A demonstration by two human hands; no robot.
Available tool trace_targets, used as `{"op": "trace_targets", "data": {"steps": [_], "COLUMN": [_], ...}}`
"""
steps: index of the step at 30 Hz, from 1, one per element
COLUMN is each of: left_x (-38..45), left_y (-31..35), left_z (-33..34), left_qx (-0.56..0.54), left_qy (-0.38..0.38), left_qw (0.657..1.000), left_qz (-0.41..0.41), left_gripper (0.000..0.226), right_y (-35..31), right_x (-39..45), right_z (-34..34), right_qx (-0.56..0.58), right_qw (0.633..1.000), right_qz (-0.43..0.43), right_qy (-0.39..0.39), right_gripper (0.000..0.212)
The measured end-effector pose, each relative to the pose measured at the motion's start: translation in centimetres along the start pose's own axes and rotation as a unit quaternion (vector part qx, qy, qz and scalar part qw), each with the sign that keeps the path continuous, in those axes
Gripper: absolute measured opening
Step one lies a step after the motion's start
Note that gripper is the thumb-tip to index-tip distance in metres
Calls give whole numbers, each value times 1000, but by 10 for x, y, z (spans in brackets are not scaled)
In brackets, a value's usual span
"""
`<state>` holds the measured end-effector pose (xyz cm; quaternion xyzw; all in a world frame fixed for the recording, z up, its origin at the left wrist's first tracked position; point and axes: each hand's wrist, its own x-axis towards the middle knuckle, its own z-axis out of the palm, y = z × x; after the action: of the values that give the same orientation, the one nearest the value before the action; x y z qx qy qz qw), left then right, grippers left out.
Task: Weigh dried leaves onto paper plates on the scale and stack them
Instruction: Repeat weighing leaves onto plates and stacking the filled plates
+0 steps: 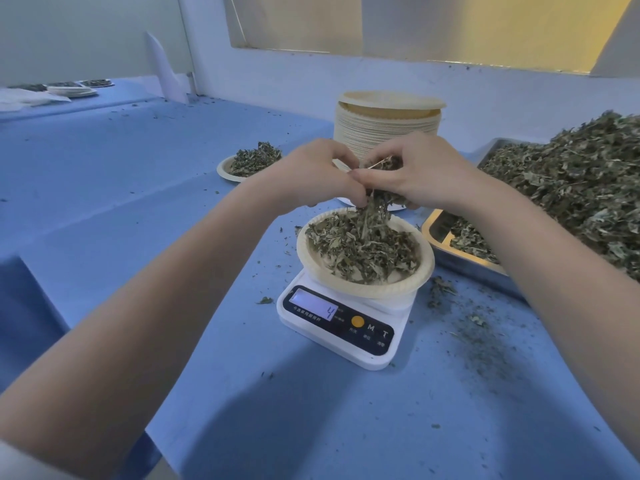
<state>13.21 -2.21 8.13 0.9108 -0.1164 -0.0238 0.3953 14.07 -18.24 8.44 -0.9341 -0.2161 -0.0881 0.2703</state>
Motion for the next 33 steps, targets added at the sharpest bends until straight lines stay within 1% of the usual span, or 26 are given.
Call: {"op": "trace_targets", "data": {"steps": [5,9,15,17,20,21,23,26,29,33], "left_x": [1,1,5,5,6,7,8,7,5,6], "left_y": [-2,-4,-12,-12,-14,-15,-18,-22,-25,-23], "left_z": [0,2,9,11,14,15,16,17,16,17], "left_qx": [4,-12,-55,-74,-82,-82,-76,-62,-46,-49], "left_qy": [12,-5,18,27,47,50,50,21,-16,-13], "left_qw": [1000,1000,998,996,995,995,995,997,998,997], "left_qz": [6,14,31,44,43,39,31,29,49,63], "left_gripper": [33,40,47,54,68,69,62,59,60,47], "right_y": [0,2,3,4,5,5,7,10,13,14], "right_x": [0,2,5,6,5,5,5,5,4,3], "right_z": [1,2,7,10,13,13,11,6,2,5], "right_qx": [18,10,-1,0,22,29,43,66,82,88], "right_qw": [1000,1000,999,999,999,999,998,994,991,992], "right_qz": [-9,-14,-20,-20,-18,-19,-20,-16,-12,-6], "right_qy": [8,19,25,28,27,31,52,85,101,96], "right_gripper": [22,24,15,13,20,23,28,31,28,20]}}
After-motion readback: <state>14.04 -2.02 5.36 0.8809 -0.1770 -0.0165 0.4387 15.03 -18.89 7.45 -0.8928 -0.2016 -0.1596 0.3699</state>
